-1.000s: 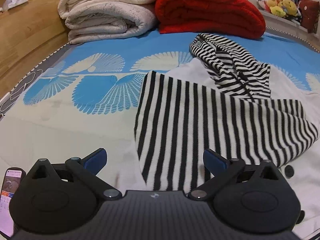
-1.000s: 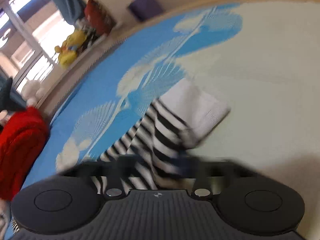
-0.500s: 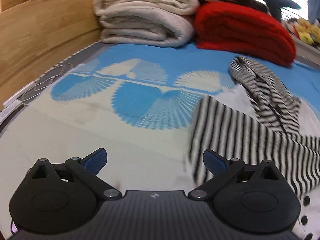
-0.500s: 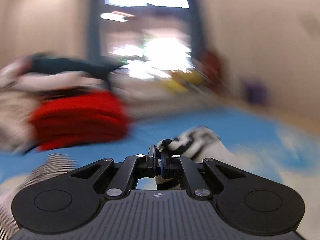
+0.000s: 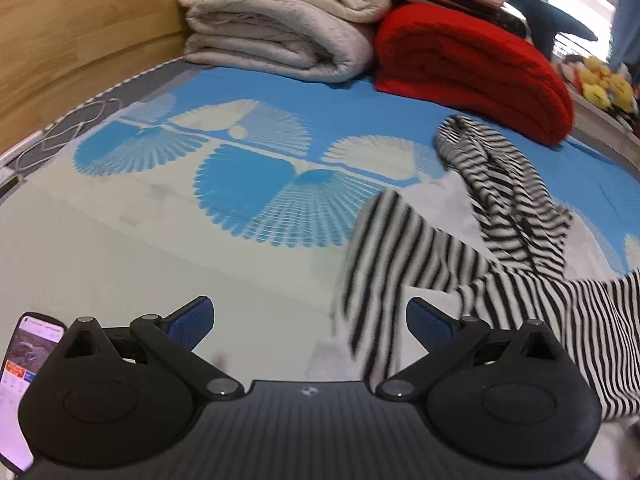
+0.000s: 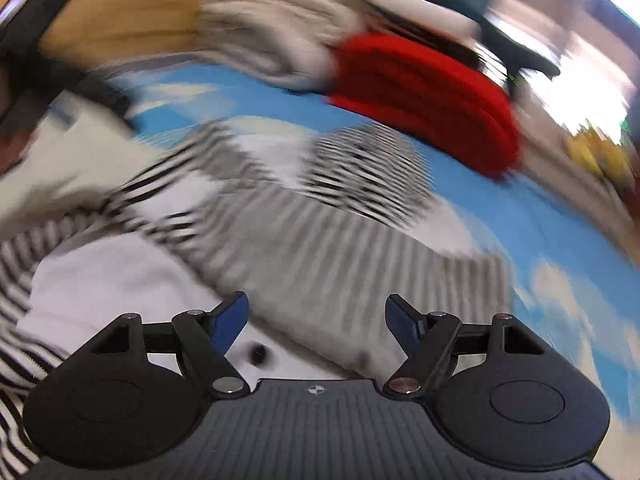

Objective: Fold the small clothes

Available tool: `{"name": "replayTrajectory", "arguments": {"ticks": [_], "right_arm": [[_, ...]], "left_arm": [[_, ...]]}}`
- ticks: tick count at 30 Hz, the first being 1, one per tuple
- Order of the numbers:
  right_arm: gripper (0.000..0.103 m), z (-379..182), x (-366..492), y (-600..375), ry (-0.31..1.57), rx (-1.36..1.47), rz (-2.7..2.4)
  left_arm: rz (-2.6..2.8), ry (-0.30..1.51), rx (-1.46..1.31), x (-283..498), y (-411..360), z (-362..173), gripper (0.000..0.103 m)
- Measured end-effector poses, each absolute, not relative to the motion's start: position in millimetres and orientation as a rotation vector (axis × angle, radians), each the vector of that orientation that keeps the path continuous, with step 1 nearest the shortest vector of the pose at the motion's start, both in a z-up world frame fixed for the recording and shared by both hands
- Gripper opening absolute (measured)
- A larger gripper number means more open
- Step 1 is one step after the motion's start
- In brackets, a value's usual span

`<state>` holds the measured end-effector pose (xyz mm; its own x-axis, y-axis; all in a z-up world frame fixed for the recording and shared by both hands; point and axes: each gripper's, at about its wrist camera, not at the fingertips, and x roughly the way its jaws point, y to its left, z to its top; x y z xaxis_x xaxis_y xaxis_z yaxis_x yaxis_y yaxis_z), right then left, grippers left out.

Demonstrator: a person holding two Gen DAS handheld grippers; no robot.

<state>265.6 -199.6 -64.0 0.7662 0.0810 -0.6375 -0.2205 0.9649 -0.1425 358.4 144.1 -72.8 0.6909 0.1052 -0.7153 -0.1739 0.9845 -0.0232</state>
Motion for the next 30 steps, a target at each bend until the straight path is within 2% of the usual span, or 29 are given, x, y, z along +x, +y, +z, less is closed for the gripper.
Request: {"name": "replayTrajectory", "arguments": {"ticks": [5, 11, 20, 30], "right_arm": [[0.079, -61, 240, -251, 0.693, -0.004, -0.086], [0.079, -86, 251, -268, 0.731, -0.134, -0.154], [0.079, -98, 269, -283, 0.823, -0.061, -0.192], [0.079, -97, 267, -285, 0.843, -0.044, -0.186]], "left_arm": [[0.153, 0.766, 0.024, 348, 116, -74, 0.102], [0.133, 0.769, 0.084, 342, 95, -80, 0.102], [0.114, 0.779, 0.081, 343, 81, -83, 0.102], [0.103, 0.790, 0.110, 341, 69, -90, 0.102]]}}
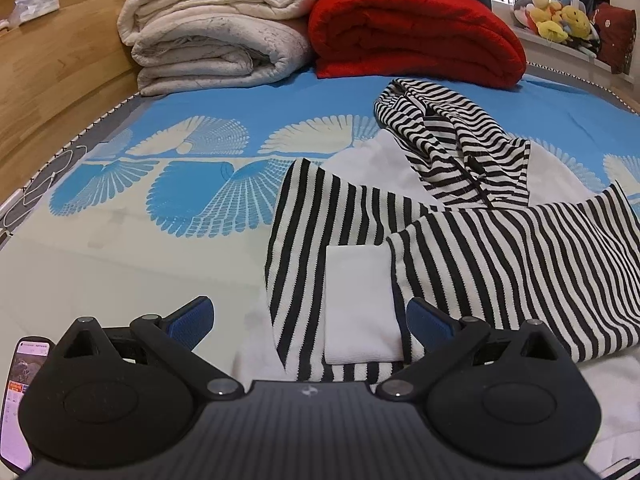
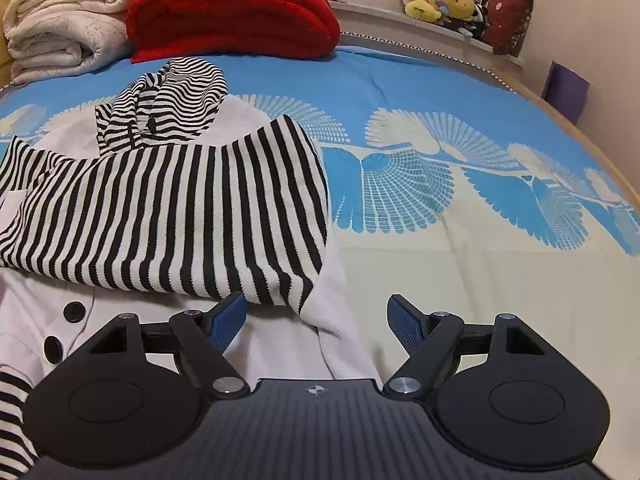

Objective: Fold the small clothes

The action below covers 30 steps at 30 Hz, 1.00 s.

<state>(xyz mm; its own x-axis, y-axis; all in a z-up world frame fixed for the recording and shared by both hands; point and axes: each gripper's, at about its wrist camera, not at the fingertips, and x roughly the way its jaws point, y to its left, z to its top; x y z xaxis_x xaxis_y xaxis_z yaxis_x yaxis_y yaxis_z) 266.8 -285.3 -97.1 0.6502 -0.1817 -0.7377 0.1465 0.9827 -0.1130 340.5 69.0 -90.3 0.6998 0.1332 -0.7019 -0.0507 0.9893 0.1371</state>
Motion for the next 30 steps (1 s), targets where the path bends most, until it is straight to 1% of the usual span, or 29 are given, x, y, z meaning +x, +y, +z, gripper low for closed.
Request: {"name": "replayTrajectory", "arguments": {"ticks": [25, 28, 30], "right_arm": [[0.079, -98, 269, -284, 0.857, -0.033, -0.169], [0.079, -95, 269, -284, 0.849, -0.022, -0.159], [0.079, -84, 265, -290, 0.801, 0.034, -0.129]], "left_arm": [[0.113, 0.792, 0.118, 341, 68, -93, 0.102], [0.104, 0.784, 0.096, 340, 71, -86, 0.102], [0.064, 0.758, 0.049, 336, 77, -69, 0.102]]}}
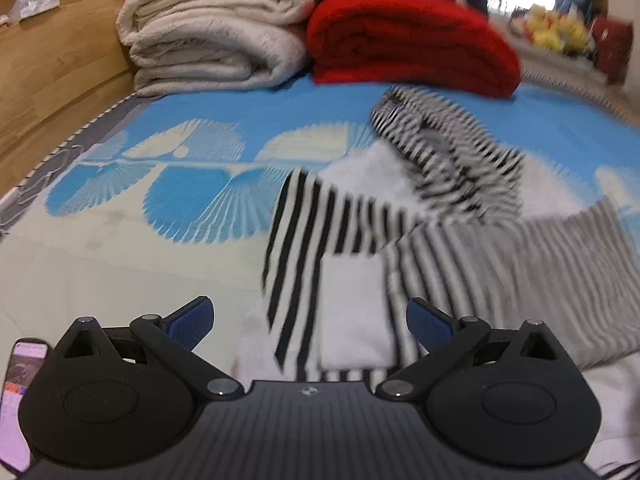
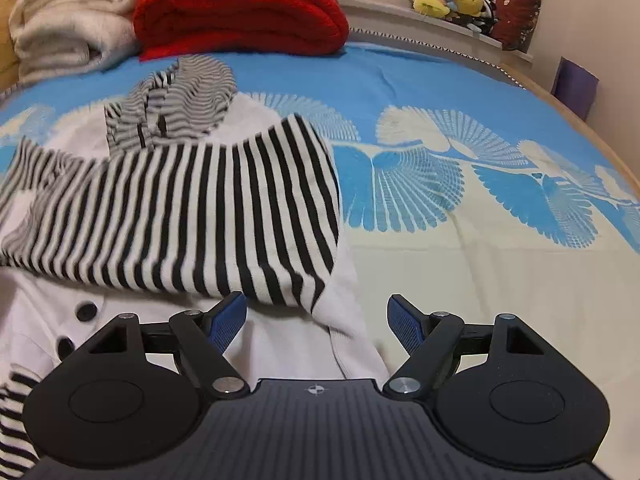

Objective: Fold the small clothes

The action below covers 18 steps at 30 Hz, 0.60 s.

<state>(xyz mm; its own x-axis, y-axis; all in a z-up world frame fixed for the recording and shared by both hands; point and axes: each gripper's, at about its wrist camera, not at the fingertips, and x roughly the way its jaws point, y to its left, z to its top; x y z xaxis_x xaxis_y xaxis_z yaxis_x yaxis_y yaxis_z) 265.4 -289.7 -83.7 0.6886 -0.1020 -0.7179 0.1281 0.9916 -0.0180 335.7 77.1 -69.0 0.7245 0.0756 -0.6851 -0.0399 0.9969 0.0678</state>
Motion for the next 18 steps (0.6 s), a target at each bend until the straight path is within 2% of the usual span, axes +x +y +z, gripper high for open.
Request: {"name": "replayTrajectory", "arguments": {"ticks": [4, 9, 13, 18], "right_arm": [[0.081, -24, 261, -312, 0.633, 0.210, -0.042], [0.082, 51, 336, -311, 0.491, 0.229, 0.040], [0.085, 55, 455, -290, 0.532, 0.271, 0.056], [0.087, -14, 592, -282, 0.680, 0.453, -0.073]], "left_arm": [[0.011, 0.622, -0.060, 337, 100, -12, 0.102], [0.006, 0.539, -0.061, 427, 93, 42, 0.103], [-0.090, 0.687, -0.146, 541, 69, 12, 0.103], [-0.145, 0.841, -0.382, 642, 57, -70, 0.103]]}}
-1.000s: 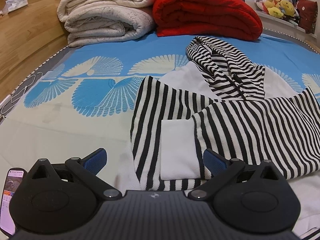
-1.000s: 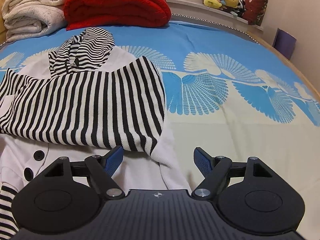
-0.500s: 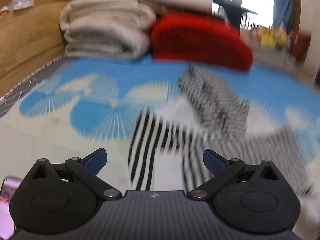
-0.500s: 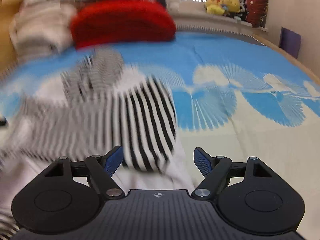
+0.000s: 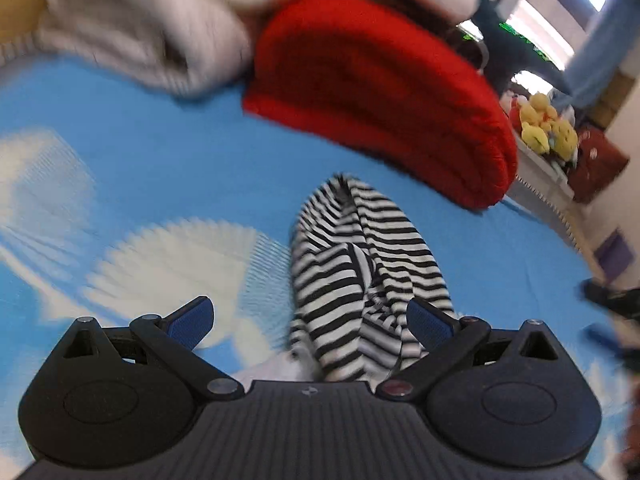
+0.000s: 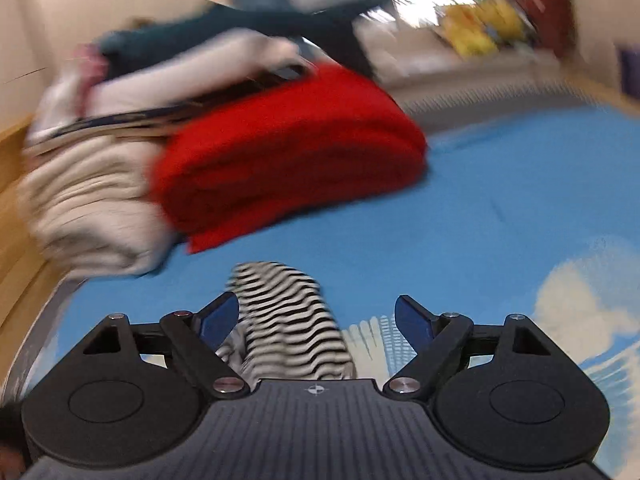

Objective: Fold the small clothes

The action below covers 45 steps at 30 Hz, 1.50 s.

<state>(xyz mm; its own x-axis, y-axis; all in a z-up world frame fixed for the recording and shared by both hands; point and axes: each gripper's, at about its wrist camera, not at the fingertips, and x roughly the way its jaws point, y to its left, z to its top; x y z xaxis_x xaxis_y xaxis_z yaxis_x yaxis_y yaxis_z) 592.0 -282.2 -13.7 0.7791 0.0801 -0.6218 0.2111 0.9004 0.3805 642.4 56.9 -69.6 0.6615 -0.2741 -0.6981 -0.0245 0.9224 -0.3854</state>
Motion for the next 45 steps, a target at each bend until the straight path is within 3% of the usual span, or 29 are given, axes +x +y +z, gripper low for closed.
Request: {"name": "replayTrajectory", "arguments": {"ticks": [5, 7, 8, 9, 10, 12, 16, 18, 19, 20, 21, 22, 23, 27, 31, 32, 35, 40, 41, 42, 43, 44, 45], "right_arm": [[0.088, -102, 675, -267, 0.854, 0.531, -0.146], [0.087, -125, 693, -255, 0.861, 0.522, -0.162], [0.072, -132, 699, -247, 0.854, 0.508, -0.132], [0.048, -135, 704, -234, 0.858, 0.456, -0.059], [0.005, -131, 708, -219, 0.868, 0.364, 0.012], [0.001, -102, 691, -198, 0.739, 0.203, 0.076], [0.001, -10, 582, -215, 0.429, 0.093, 0.301], [0.001, 15, 494, -241, 0.308, -0.046, 0.410], [0.002, 16, 451, -259, 0.307, -0.092, 0.439], [0.017, 10, 413, -277, 0.353, -0.113, 0.453], [0.035, -4, 379, -296, 0.454, -0.110, 0.441], [0.076, -22, 348, -315, 0.580, -0.096, 0.379], [0.085, -37, 322, -331, 0.660, -0.080, 0.305], [0.082, -59, 231, -383, 0.794, 0.085, 0.103], [0.082, -31, 214, -384, 0.708, 0.281, 0.056], [0.082, -22, 222, -378, 0.675, 0.337, 0.068], [0.082, -6, 264, -351, 0.635, 0.435, 0.140], [0.082, -30, 369, -323, 0.790, 0.584, 0.132], [0.082, -45, 391, -318, 0.837, 0.612, 0.117], [0.082, -58, 410, -313, 0.886, 0.633, 0.105], [0.075, -71, 421, -307, 0.931, 0.642, 0.101], [0.029, -78, 427, -298, 0.960, 0.631, 0.106], [0.001, -80, 436, -288, 0.967, 0.579, 0.118]], "left_arm": [[-0.147, 0.931, -0.483, 715, 39, -128, 0.102], [-0.145, 0.911, -0.497, 726, 32, -135, 0.094], [-0.173, 0.874, -0.497, 727, 27, -134, 0.055], [-0.229, 0.859, -0.474, 729, 21, -129, 0.008], [-0.279, 0.837, -0.437, 729, 15, -121, 0.007], [-0.295, 0.742, -0.392, 709, 15, -91, 0.007], [-0.504, 0.509, -0.265, 590, 48, -23, 0.007], [-0.544, 0.506, -0.146, 514, 67, -23, 0.018], [-0.542, 0.543, -0.104, 479, 78, -33, 0.031], [-0.527, 0.621, -0.082, 440, 95, -50, 0.070], [-0.487, 0.689, -0.082, 412, 110, -65, 0.091], [-0.419, 0.740, -0.106, 381, 131, -81, 0.092], [-0.381, 0.788, -0.137, 358, 149, -92, 0.092], [-0.253, 0.828, -0.332, 312, 204, -94, 0.092], [-0.281, 0.708, -0.421, 311, 197, -57, 0.097], [-0.309, 0.682, -0.421, 319, 182, -49, 0.102], [-0.360, 0.680, -0.437, 360, 143, -35, 0.103], [-0.357, 0.857, -0.436, 448, 79, -72, 0.102], [-0.310, 0.882, -0.399, 467, 69, -82, 0.099], [-0.282, 0.894, -0.356, 478, 59, -89, 0.071], [-0.279, 0.906, -0.325, 487, 52, -98, 0.044], [-0.319, 0.919, -0.308, 499, 45, -107, 0.002], [-0.334, 0.898, -0.309, 504, 43, -109, 0.003]]}}
